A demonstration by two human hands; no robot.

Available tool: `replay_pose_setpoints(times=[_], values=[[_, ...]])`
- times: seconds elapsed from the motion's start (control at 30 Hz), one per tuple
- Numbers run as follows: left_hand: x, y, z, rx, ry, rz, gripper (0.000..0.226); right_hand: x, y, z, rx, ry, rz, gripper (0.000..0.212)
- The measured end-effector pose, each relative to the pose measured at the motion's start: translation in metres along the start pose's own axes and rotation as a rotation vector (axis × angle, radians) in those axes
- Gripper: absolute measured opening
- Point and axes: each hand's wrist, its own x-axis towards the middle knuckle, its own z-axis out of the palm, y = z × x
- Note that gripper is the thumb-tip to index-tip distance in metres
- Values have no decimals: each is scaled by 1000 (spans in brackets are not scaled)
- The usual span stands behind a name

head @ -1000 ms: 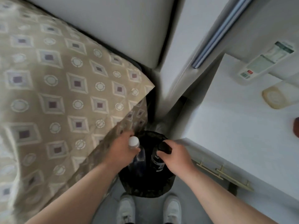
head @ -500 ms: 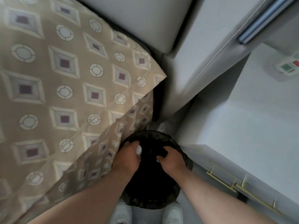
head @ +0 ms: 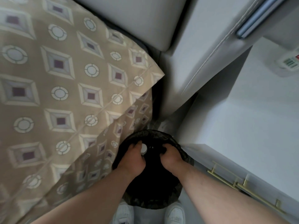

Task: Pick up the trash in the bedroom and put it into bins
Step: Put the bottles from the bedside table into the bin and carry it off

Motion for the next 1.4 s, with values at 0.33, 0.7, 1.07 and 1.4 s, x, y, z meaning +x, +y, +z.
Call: replay_pose_setpoints(times=[0.33,0.7,1.07,1.4], values=[[-52,35,-47,-130,155,120,31,-53,-34,-37,194,-22,-105,38],[-166,144,-143,-521,283,307,23,-211,-88,-148,591,-80,-332,30],[-254,318,-152,-540,203,658,35,-322,-31,-311,850,521,-431,38],[-222,455,-129,-313,348,713,46,-371,42,-426,711,1211,-495,6]])
